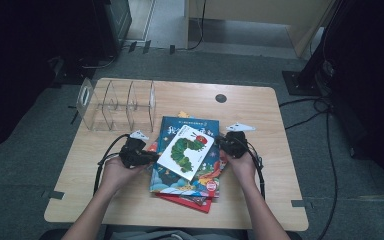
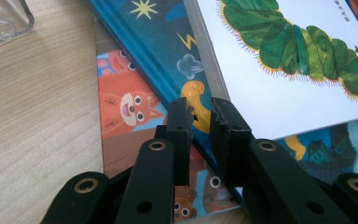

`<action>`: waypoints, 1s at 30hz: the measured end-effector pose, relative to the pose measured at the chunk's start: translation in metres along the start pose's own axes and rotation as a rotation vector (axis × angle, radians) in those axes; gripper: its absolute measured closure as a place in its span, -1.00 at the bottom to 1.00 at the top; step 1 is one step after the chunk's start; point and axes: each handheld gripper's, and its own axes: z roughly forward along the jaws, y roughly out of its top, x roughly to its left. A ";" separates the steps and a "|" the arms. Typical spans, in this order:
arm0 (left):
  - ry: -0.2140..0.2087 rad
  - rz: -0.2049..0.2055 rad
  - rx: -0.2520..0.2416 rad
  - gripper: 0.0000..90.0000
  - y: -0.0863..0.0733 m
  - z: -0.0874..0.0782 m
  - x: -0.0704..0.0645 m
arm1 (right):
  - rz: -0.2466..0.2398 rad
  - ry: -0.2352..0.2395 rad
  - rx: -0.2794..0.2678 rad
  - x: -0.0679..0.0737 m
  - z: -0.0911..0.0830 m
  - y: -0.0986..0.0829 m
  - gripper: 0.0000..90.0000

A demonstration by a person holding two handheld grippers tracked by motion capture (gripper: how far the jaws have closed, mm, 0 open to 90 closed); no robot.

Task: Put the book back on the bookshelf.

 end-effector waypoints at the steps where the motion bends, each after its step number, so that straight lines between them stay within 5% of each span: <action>1: -0.003 0.000 0.002 0.75 -0.001 -0.001 0.000 | -0.009 0.008 -0.002 0.001 0.002 0.000 1.00; 4: -0.005 -0.006 -0.001 0.75 -0.003 -0.001 -0.001 | -0.015 0.004 0.002 0.003 0.003 0.002 1.00; 13: -0.010 -0.026 0.022 0.79 -0.009 -0.008 -0.005 | -0.008 0.089 0.029 0.007 0.007 0.005 1.00; 22: -0.011 -0.050 0.035 0.73 -0.015 -0.015 -0.008 | -0.057 0.138 0.048 0.023 0.011 0.006 1.00; 30: -0.006 -0.104 0.040 0.24 -0.009 -0.018 0.003 | -0.060 0.181 0.067 0.026 0.008 0.004 1.00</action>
